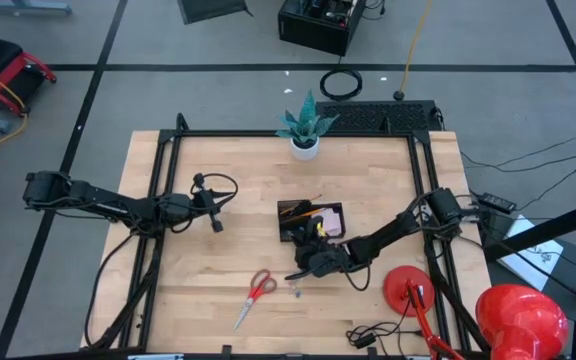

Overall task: Pick and place office supplies into organizer
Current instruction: Put the pink binder clip into the desk organizer, then adjust the desk organizer, then put the blue binder clip into the desk organizer

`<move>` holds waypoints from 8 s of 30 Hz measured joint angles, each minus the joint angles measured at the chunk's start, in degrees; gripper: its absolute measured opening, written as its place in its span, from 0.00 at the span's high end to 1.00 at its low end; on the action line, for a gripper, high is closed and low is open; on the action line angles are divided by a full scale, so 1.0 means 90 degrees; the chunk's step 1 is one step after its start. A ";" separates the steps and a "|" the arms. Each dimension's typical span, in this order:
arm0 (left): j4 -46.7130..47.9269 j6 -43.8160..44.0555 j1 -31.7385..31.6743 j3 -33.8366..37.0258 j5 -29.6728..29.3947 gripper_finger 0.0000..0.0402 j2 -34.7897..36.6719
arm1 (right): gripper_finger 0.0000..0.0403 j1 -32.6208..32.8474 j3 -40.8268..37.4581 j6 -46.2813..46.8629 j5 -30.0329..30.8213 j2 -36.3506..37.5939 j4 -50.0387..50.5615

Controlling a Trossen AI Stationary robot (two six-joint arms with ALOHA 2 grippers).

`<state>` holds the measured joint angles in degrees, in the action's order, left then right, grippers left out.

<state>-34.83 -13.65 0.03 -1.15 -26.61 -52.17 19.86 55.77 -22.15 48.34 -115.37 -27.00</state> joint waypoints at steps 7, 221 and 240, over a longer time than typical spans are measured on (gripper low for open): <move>0.0004 -0.0010 0.0000 0.0000 0.0002 0.92 -0.0002 | 0.81 -0.0001 0.0002 0.0164 -0.0039 0.0002 0.0092; 0.2587 0.1677 0.2474 -0.6878 0.3358 0.56 -0.7131 | 0.84 -0.1419 -0.3543 0.3550 -0.1550 0.5904 0.1180; 0.2378 0.1501 0.2414 -0.6875 0.3178 0.66 -0.7383 | 0.84 -0.1419 -0.3543 0.3555 -0.1566 0.5904 0.1180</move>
<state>-13.42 -0.14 21.75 -63.02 1.99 -118.62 7.09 23.88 9.85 34.25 -62.24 -16.38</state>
